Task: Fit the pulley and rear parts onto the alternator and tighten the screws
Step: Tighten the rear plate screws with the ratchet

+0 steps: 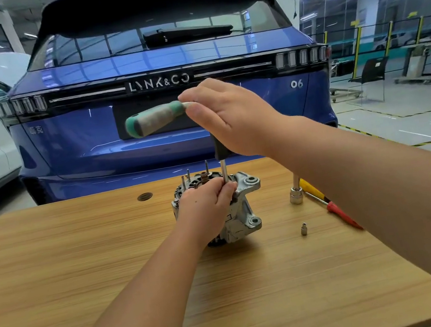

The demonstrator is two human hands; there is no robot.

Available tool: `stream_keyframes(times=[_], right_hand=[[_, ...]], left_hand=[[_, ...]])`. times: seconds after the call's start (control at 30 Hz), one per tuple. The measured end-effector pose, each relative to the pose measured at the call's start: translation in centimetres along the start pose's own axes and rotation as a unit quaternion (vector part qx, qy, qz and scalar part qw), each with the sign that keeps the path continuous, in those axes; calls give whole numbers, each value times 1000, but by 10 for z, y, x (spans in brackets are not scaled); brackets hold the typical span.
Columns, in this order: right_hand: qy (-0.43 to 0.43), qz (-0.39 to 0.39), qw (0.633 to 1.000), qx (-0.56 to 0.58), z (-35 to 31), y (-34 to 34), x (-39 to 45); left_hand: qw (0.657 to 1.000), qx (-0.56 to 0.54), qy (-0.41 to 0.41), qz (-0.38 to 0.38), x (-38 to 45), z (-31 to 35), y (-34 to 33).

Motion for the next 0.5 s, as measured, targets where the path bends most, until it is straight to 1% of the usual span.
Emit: stream_keyframes(times=[0.07,0.13,0.2,0.23,0.27,0.3,0.33,0.37,0.43,0.5], right_hand=[[6,-2,1000,-27,-3,6,6],[-27,-20,999,-33,-3,11,16],[-111,-46,993,-3,-1,12,25],[-174,-47,982,53,1,11,27],[-248,-35,958,139,4,10,26],[-319,-10,917,239,8,8,23],[-374,19,867,330,11,6,17],[-407,44,817,408,13,4,12],[-430,81,728,527,17,-4,3],[-432,128,652,610,18,-15,-1]], left_hand=[[1000,3,-7,2,0,0,0],[1000,-2,-12,2,-1,0,-1],[1000,-9,-14,1,-1,0,-1],[1000,-10,-13,0,-1,0,-1],[1000,-10,-12,1,-1,0,-1],[1000,-9,-11,2,-1,0,-2],[1000,-7,-8,1,0,-1,-2],[1000,-6,-3,0,1,-2,-2],[1000,-9,3,-1,3,-4,-3],[1000,-9,5,-4,4,-5,-3]])
Point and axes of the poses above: each hand's wrist, its own x-axis towards the middle knuckle, its own y-axis out of the back of the hand, z = x × y, the point moved 5 cm from there along x, towards the middle knuckle, and after that the axes turned 10 degrees about y, right-handed, at the moved point
